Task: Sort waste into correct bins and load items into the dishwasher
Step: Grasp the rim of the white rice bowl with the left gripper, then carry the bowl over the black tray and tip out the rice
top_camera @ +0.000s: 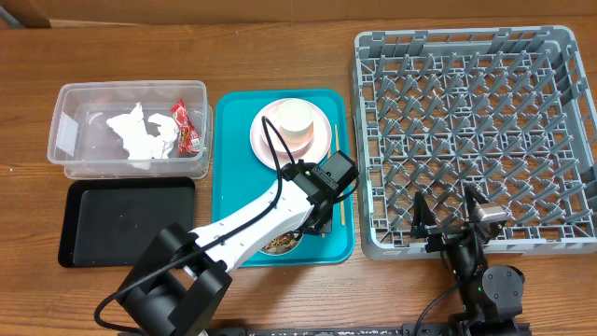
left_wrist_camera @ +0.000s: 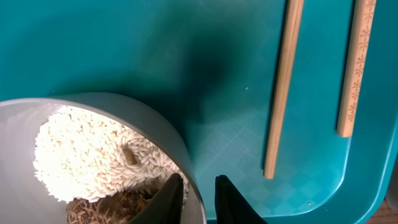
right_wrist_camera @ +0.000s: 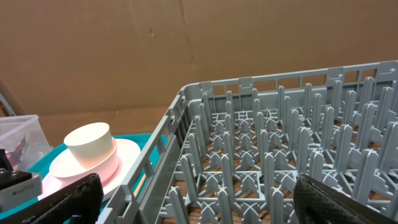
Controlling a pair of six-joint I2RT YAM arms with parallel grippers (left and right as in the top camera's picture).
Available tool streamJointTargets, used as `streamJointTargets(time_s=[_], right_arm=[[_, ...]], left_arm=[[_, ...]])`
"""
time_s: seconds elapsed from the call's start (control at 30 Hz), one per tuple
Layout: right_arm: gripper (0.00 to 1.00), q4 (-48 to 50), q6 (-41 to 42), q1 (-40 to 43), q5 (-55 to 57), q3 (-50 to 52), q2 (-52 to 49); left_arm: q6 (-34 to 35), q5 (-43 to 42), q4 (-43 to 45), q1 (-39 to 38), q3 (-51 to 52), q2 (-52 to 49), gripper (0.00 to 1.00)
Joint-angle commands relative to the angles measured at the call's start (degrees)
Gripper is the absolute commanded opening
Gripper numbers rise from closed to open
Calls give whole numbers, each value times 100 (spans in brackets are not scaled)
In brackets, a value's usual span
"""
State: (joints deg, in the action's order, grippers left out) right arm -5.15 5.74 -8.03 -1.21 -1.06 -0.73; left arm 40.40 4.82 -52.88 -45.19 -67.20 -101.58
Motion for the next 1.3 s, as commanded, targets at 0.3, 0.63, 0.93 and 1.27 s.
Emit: streamJointTargets(time_s=[0.3, 0.63, 0.93, 1.27], right_arm=[[100, 33, -37, -37, 31, 59, 44], [100, 33, -37, -37, 31, 59, 44], [100, 33, -37, -37, 31, 59, 44], [100, 33, -37, -37, 31, 59, 44]], left_arm=[[101, 114, 203, -17, 234, 61, 16], [70, 90, 96, -9, 177, 72, 4], [-348, 55, -1202, 448, -839, 505, 4], [-999, -944, -1611, 1746, -942, 2063, 4]])
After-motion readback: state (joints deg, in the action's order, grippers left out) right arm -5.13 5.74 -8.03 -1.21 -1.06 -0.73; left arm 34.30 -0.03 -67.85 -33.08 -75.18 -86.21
